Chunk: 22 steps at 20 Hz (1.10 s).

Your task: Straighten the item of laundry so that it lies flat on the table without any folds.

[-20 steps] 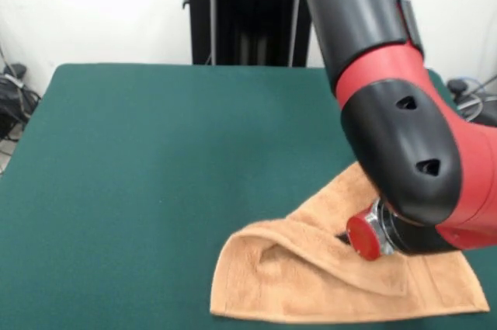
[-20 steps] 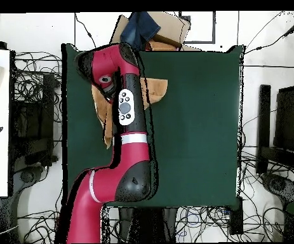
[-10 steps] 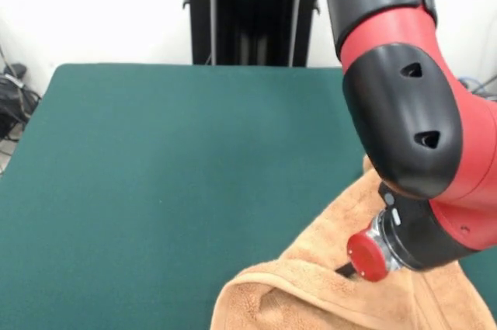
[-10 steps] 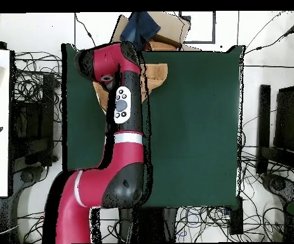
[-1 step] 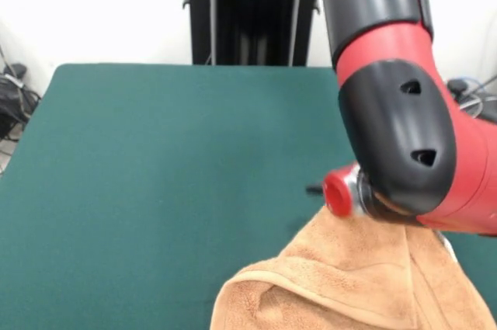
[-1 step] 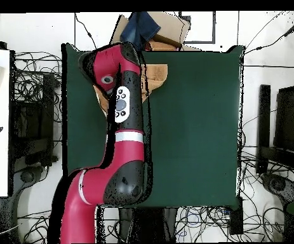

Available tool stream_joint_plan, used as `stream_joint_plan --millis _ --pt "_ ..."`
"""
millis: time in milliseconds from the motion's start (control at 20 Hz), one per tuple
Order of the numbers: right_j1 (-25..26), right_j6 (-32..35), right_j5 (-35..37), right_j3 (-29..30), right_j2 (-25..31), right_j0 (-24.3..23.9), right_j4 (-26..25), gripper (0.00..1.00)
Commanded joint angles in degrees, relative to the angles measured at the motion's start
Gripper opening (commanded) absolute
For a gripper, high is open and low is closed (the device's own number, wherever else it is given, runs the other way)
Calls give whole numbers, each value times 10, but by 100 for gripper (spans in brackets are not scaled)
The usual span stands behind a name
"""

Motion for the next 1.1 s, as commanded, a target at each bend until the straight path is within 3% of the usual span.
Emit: stream_joint_plan --millis 50,200,350,500,600,750,850,1050,1100 --pt "70 97 62 -12 -83 -22 -16 0" --pt "58 95 20 16 -53 -14 -30 0" --pt "26 69 -59 62 11 -2 -21 0" --pt "-29 6 -156 142 98 16 1 0" --pt "-78 2 -220 216 151 30 19 0" --pt "-198 70 -395 423 216 52 50 0" --pt "-249 148 -481 515 239 57 72 0" --pt "-284 196 -523 581 237 70 92 0" --pt "-288 178 -534 592 237 72 91 0"
